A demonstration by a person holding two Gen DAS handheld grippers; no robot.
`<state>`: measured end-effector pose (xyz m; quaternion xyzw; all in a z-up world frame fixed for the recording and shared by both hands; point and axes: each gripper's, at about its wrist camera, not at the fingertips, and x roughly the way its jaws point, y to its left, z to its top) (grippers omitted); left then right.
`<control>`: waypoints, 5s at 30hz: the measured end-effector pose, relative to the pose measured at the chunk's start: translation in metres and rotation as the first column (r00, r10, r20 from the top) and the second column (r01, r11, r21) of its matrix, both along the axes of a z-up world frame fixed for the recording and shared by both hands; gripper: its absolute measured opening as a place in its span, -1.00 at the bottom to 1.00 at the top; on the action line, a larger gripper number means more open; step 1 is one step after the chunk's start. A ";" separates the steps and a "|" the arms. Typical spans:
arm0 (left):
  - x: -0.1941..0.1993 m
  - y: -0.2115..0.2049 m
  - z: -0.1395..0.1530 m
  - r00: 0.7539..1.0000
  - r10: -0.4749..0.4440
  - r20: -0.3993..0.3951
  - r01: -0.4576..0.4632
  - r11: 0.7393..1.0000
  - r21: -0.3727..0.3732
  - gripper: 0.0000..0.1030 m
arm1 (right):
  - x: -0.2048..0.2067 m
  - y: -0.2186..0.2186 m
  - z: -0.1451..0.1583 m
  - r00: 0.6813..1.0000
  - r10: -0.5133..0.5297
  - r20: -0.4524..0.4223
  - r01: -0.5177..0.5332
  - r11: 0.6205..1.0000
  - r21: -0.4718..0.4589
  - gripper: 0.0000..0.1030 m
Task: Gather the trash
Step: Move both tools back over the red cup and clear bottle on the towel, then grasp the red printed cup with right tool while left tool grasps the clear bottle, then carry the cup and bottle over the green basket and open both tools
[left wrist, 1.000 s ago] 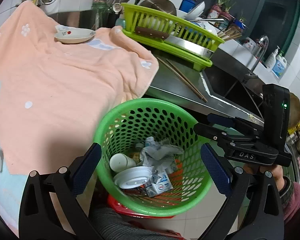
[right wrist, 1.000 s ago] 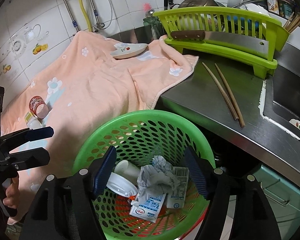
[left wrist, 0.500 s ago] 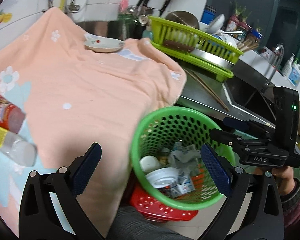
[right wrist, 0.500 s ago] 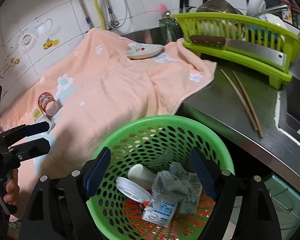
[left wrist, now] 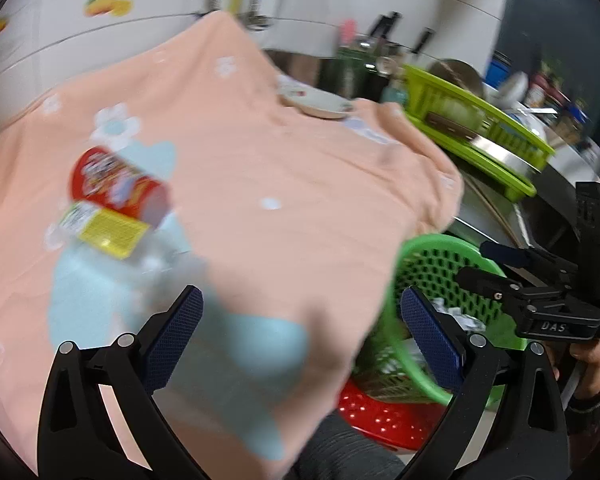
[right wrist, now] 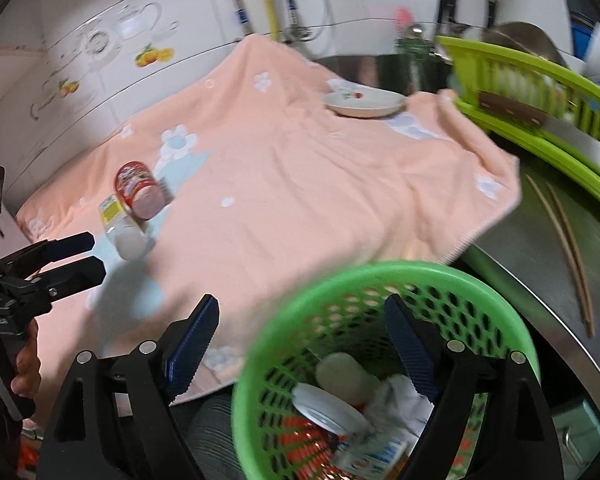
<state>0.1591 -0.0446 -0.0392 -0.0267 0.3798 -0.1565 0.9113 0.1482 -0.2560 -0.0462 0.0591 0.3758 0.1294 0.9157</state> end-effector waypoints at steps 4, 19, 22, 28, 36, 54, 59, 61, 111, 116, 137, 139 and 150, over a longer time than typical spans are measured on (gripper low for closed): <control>0.001 0.035 -0.003 0.995 0.099 -0.008 -0.099 0.995 0.014 0.90 | 0.018 0.028 0.003 0.998 0.069 0.001 -0.069 0.998 -0.010 0.58; -0.002 0.148 -0.026 0.912 0.398 -0.101 -0.401 0.916 -0.015 0.90 | 0.093 0.145 0.017 0.936 0.352 -0.007 -0.352 0.936 -0.030 0.58; -0.004 0.164 -0.027 0.893 0.437 -0.107 -0.441 0.897 -0.015 0.90 | 0.099 0.165 0.018 0.916 0.401 -0.007 -0.401 0.915 -0.038 0.58; -0.007 0.188 -0.027 0.860 0.499 -0.104 -0.503 0.864 -0.011 0.90 | 0.112 0.209 0.024 0.862 0.507 -0.009 -0.507 0.861 -0.041 0.58; -0.011 0.211 -0.027 0.830 0.550 -0.095 -0.553 0.833 -0.008 0.90 | 0.120 0.254 0.021 0.789 0.613 -0.035 -0.613 0.785 -0.093 0.43; -0.012 0.234 -0.037 0.803 0.585 -0.113 -0.590 0.807 -0.010 0.90 | 0.170 0.296 0.033 0.768 0.640 -0.021 -0.637 0.761 -0.121 0.21; -0.010 0.233 -0.035 0.808 0.577 -0.121 -0.584 0.811 -0.026 0.90 | 0.196 0.298 0.029 0.770 0.635 -0.060 -0.637 0.763 -0.104 0.18; -0.008 0.230 -0.033 0.813 0.570 -0.121 -0.576 0.817 -0.030 0.90 | 0.207 0.298 0.024 0.771 0.632 -0.081 -0.637 0.765 -0.094 0.18; 0.120 0.130 -0.070 0.661 0.525 -0.536 -0.700 0.689 -0.189 0.79 | 0.183 0.133 0.009 0.873 0.480 -0.087 -0.477 0.877 0.046 0.32; 0.127 0.123 -0.070 0.654 0.540 -0.529 -0.695 0.705 -0.139 0.55 | 0.167 0.118 0.005 0.881 0.466 -0.083 -0.462 0.885 0.061 0.32; 0.104 0.083 -0.041 0.888 0.301 -0.349 -0.386 0.899 -0.206 -0.01 | 0.081 0.049 0.001 0.949 0.311 -0.048 -0.306 0.948 0.092 0.32; 0.100 0.078 -0.039 0.900 0.266 -0.345 -0.357 0.904 -0.235 -0.02 | 0.069 0.040 0.001 0.960 0.277 -0.039 -0.273 0.958 0.085 0.32; 0.072 0.032 -0.008 0.963 0.115 -0.244 -0.186 0.939 -0.290 -0.05 | 0.018 -0.008 0.005 0.994 0.110 -0.009 -0.109 0.991 0.077 0.32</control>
